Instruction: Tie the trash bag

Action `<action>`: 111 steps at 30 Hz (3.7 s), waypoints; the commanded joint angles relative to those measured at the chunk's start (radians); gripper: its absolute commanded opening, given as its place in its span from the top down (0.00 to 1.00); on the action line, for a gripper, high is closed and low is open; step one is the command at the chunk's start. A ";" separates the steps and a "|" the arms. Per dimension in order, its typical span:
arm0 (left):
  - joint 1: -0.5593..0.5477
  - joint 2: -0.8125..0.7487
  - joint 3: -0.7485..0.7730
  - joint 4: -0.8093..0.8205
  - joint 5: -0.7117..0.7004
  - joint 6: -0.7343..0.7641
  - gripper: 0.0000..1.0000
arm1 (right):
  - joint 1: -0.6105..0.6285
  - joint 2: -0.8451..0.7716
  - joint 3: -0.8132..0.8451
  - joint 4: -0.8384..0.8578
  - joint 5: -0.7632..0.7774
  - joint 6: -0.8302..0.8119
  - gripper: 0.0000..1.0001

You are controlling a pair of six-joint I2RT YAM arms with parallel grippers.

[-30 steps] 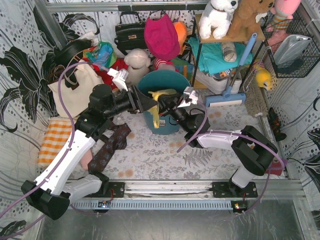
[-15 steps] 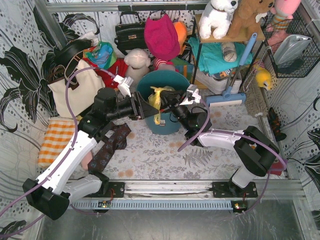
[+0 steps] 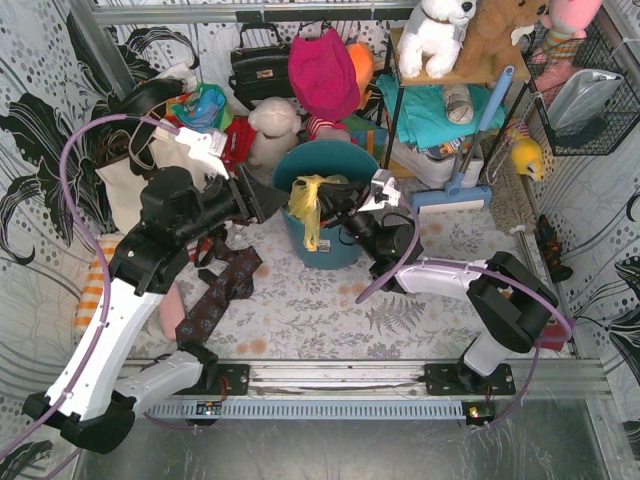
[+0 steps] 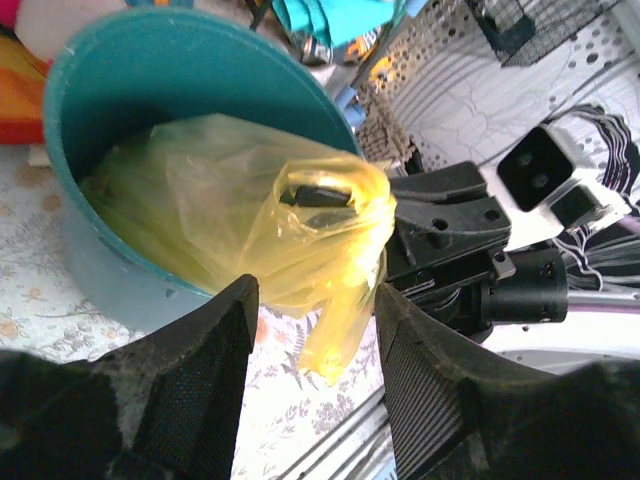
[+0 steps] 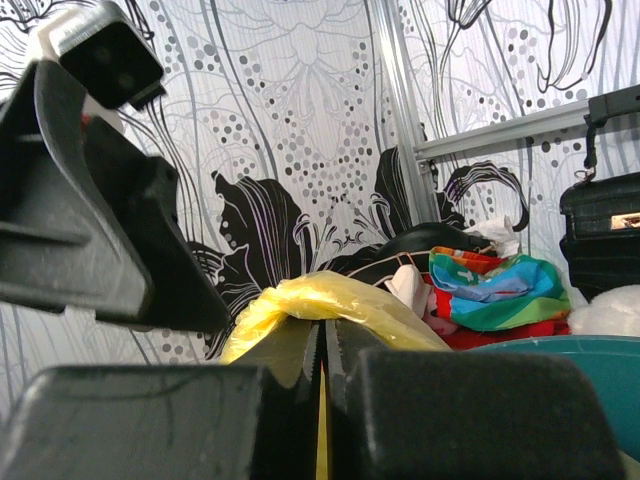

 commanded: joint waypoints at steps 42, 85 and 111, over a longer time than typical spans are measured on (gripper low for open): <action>0.039 0.021 -0.267 0.392 0.189 -0.362 0.45 | -0.002 0.050 0.118 0.117 -0.149 -0.256 1.00; 0.039 0.103 -0.002 0.251 0.004 -0.207 0.49 | -0.002 0.017 0.066 0.116 -0.235 -0.294 1.00; 0.039 0.108 0.009 0.159 -0.010 -0.173 0.60 | -0.002 0.015 0.064 0.117 -0.220 -0.295 1.00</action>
